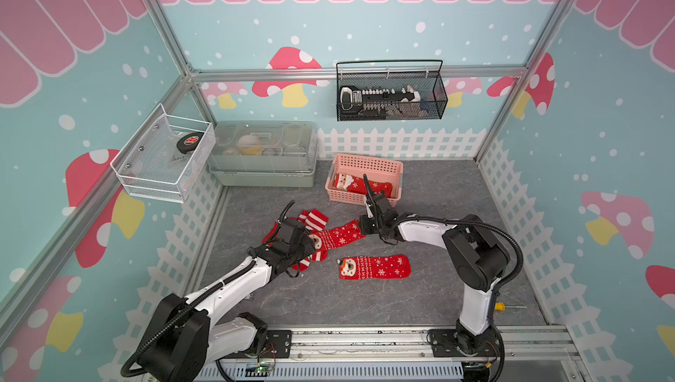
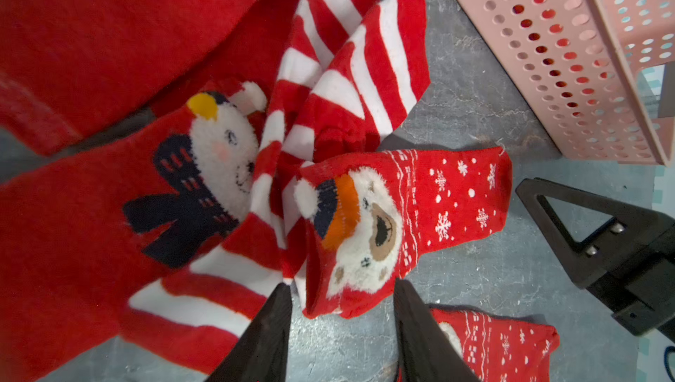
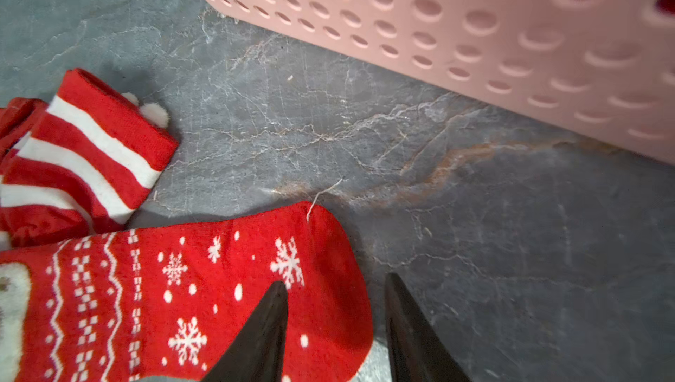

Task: Place the socks together as a pair
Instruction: Pick up the sock at the center of the board, then place the sock in the sock.

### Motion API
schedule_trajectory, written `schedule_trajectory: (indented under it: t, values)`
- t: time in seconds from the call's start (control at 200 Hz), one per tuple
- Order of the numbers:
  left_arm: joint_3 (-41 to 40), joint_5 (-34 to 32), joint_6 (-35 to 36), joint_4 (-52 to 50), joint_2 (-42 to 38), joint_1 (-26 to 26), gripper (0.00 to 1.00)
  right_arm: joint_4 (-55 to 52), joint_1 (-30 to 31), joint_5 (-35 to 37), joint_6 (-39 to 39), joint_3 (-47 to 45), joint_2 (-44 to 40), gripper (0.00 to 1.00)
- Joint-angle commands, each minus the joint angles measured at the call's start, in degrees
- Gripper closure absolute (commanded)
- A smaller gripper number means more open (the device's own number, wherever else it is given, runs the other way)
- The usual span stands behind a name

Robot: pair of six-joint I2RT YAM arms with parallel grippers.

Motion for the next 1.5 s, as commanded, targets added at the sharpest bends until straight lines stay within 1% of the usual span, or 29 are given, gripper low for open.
schedule_trajectory:
  t: [0.0, 0.165, 0.33, 0.405, 0.49, 0.56, 0.595, 0.665, 0.736, 0.781, 0.801, 0.881, 1.091, 1.181, 1.261, 1.341, 1.496]
  values:
    - [-0.64, 0.91, -1.95, 2.44, 1.01, -0.20, 0.56, -2.15, 0.00, -0.78, 1.30, 1.46, 1.76, 0.56]
    - [-0.72, 0.73, -2.35, 3.65, 1.92, -0.45, 0.60, -4.17, 0.00, -0.72, 1.05, 3.12, 3.67, 0.55]
    - [-0.61, -0.29, -1.58, 4.35, 3.61, -0.54, 0.62, -5.55, 0.08, -0.59, 1.10, 4.29, 4.90, 0.54]
    - [-0.56, -0.15, -1.49, 4.82, 4.35, -0.54, 0.64, -6.33, 0.17, -1.05, 0.91, 4.88, 5.44, 0.55]
    - [-0.30, 0.48, -1.17, 5.11, 5.04, -0.54, 0.67, -5.80, 0.23, -1.86, 1.03, 4.62, 5.63, 0.62]
    - [-0.05, 0.72, -1.06, 5.06, 5.36, -0.54, 0.72, -5.97, 0.26, -2.73, 0.72, 4.96, 5.80, 0.73]
    - [0.12, 0.81, -0.68, 5.08, 5.45, -0.54, 0.73, -6.32, 0.36, -2.50, 0.59, 5.12, 5.74, 0.76]
    - [0.87, 0.15, 0.57, 4.05, 5.03, -0.54, 0.77, -5.55, 0.44, -2.43, 0.43, 4.57, 4.89, 0.84]
    - [1.45, -0.34, 1.04, 3.27, 4.43, -0.54, 0.86, -5.11, 0.59, -2.82, -0.21, 4.37, 3.76, 0.93]
    - [1.87, 0.09, 1.52, 2.94, 3.91, -0.54, 0.90, -4.64, 0.63, -3.09, -0.76, 4.05, 2.53, 0.98]
    - [2.10, 0.43, 1.80, 2.61, 3.67, -0.52, 0.92, -4.30, 0.71, -3.16, -1.00, 3.80, 1.77, 1.00]
    - [3.49, 0.95, 2.83, 0.49, 2.30, -0.54, 1.00, -2.67, 1.04, -2.64, -1.59, 2.03, -1.51, 1.00]
    - [6.36, 2.19, 5.30, -6.10, -5.09, -0.79, 1.00, -0.25, 1.32, -1.82, -1.58, -4.26, -12.81, 1.00]
    - [6.75, 4.91, 6.59, -7.15, -8.69, -1.54, 1.00, 0.55, 1.51, -1.30, -0.58, -8.22, -17.84, 1.00]
    - [6.69, 6.54, 7.04, -7.29, -10.93, -3.73, 1.00, 0.79, 1.89, -0.44, 0.68, -12.22, -22.84, 1.00]
    - [7.21, 7.13, 7.66, -7.31, -11.82, -7.78, 1.00, 0.58, 2.11, 1.40, 2.15, -16.83, -28.65, 1.00]
    - [7.69, 4.05, 7.64, -7.21, -11.10, -15.67, 1.00, -3.96, 2.26, 6.19, 5.72, -26.22, -42.66, 1.00]
